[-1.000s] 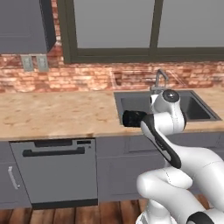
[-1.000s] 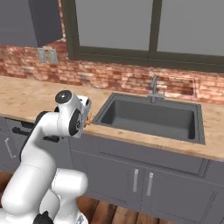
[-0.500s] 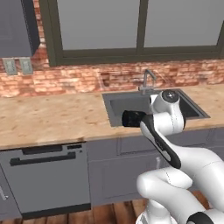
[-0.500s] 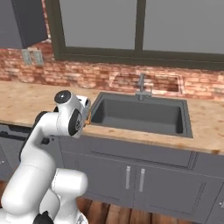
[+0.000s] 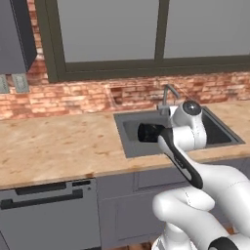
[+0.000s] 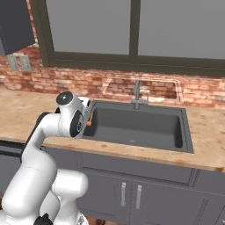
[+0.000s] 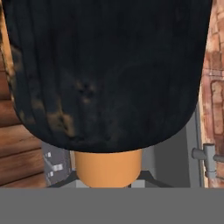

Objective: Restock the sink supplies by placing the sponge and soap dispenser on the counter and next to the sink. Make sure the soap dispenser is upright.

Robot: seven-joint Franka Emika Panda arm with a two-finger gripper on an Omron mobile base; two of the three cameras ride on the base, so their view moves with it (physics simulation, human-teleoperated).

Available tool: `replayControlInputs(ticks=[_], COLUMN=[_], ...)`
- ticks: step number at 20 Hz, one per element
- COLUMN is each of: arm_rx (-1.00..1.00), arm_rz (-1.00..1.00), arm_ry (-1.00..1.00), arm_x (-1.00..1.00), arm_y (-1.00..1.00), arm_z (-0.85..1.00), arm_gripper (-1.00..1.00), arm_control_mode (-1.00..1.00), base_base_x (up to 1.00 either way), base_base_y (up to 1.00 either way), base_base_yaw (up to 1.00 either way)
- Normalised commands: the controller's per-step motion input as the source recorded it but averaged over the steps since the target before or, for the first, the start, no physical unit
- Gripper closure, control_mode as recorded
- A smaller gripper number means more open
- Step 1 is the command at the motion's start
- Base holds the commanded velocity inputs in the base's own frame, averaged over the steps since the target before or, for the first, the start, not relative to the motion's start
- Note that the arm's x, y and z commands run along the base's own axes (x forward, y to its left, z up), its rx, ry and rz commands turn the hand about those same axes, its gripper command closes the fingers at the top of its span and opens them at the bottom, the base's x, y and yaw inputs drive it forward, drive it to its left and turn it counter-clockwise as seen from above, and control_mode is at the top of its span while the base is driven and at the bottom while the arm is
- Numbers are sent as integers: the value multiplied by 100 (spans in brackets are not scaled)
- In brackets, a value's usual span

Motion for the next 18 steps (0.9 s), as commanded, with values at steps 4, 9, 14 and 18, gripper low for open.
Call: replayControlInputs(ticks=[4,9,14,18], arm_rx=[0,0,0,0], arm_rz=[0,0,0,0], arm_ry=[0,0,0,0], arm_x=[0,0,0,0], arm_y=[0,0,0,0], arm_z=[0,0,0,0], arm_gripper=[100,100,100,100], arm_control_mode=[100,100,100,100], base_base_x=[35,0,0,2], base_base_y=[2,12,18,2], base_base_yaw=[0,0,0,0])
